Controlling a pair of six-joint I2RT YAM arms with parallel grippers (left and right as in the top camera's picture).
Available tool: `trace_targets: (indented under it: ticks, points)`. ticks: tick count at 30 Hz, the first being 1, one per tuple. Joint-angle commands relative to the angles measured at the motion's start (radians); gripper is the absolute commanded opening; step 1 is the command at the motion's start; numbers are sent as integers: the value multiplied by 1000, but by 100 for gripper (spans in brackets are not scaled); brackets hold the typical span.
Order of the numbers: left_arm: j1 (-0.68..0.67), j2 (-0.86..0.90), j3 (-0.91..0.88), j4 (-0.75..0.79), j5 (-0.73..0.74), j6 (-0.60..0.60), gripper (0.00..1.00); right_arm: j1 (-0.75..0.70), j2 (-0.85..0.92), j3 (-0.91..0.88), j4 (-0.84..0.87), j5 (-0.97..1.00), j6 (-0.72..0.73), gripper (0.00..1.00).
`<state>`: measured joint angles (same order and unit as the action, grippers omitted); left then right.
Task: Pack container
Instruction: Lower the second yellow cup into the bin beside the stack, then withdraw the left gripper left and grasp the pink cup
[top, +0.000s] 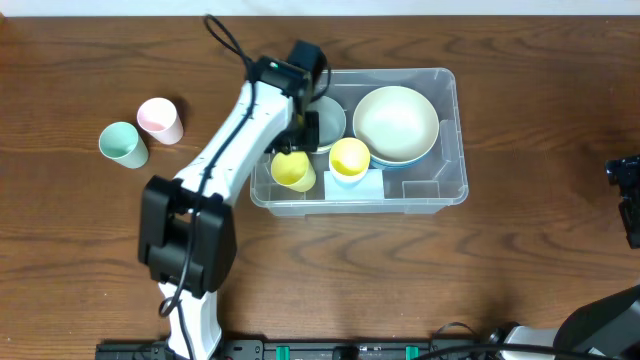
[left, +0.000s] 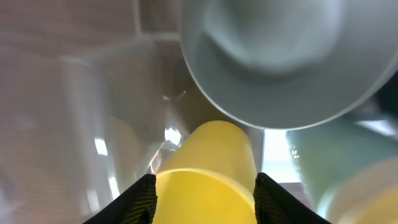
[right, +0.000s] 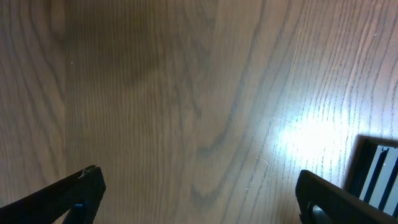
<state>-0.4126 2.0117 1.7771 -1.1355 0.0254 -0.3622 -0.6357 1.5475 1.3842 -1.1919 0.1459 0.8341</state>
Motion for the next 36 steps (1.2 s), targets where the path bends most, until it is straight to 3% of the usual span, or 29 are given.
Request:
trace_targets:
  ticks: [1, 13, 19, 28, 36]
  points:
    - [2, -95, 61, -2, -10, 13, 51, -6, -3, 0, -1, 3, 18, 99]
    - [-5, -182, 67, -7, -10, 13, 51, -6, -3, 0, -1, 3, 18, 99]
    - [33, -185, 72, 24, -38, 73, 55, -6, -3, 0, -1, 3, 18, 99]
    - [325, -185, 73, 89, -60, 43, 60, -6, -3, 0, -1, 3, 18, 99]
    - [480, -120, 73, 162, -60, 179, 60, -6, -3, 0, -1, 3, 18, 99]
